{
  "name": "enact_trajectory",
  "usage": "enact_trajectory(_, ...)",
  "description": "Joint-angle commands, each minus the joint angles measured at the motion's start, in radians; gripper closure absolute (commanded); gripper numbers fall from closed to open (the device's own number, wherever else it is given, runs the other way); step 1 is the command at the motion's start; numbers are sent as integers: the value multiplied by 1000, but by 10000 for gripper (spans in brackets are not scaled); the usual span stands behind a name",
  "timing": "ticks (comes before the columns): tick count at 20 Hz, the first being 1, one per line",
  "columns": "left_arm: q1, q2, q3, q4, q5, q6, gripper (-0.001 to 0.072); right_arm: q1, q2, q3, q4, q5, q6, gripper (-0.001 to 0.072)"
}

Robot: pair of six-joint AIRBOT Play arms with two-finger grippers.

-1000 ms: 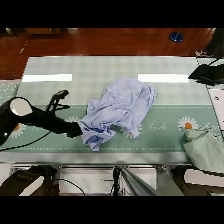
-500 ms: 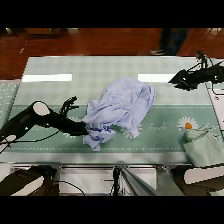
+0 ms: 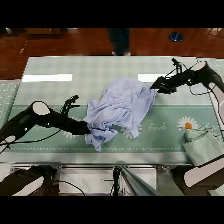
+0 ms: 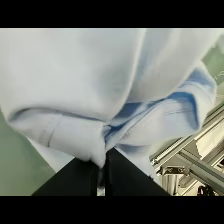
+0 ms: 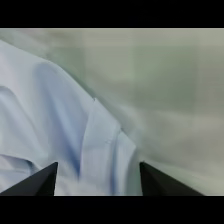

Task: Fold the shirts.

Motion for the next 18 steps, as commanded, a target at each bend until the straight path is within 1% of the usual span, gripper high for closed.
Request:
enact_trajectory(1, 5, 63, 43, -5, 0, 91, 675, 63, -68, -1, -14, -47, 91, 209)
enact_trajectory(2, 16, 76, 73, -5, 0, 90, 675, 69, -75, -1, -13, -47, 93, 434)
enact_trajectory(3, 33, 88, 110, -4, 0, 90, 675, 73, -70, 0, -13, -45, 93, 695)
enact_trajectory(6, 113, 107, 235, -4, 0, 90, 675, 48, 21, 47, 0, 50, 21, 688)
enact_trajectory(8, 183, 113, 348, -3, -5, 92, 675, 14, 155, 98, 2, 91, 14, 689)
enact_trajectory(9, 223, 115, 425, -3, -24, 106, 676, -5, 235, 136, 1, 105, 15, 689)
enact_trajectory(12, 351, 118, 715, 0, -133, 109, 676, -60, 473, 283, -3, 101, 17, 689)
enact_trajectory(15, 465, 127, 1045, 43, -256, 108, 676, -106, 660, 450, -55, 95, 57, 689)
enact_trajectory(17, 505, 139, 1245, 132, -339, 103, 677, -133, 755, 544, -142, 94, 106, 689)
enact_trajectory(18, 509, 156, 1320, 210, -349, 73, 677, -142, 800, 573, -195, 95, 132, 689)
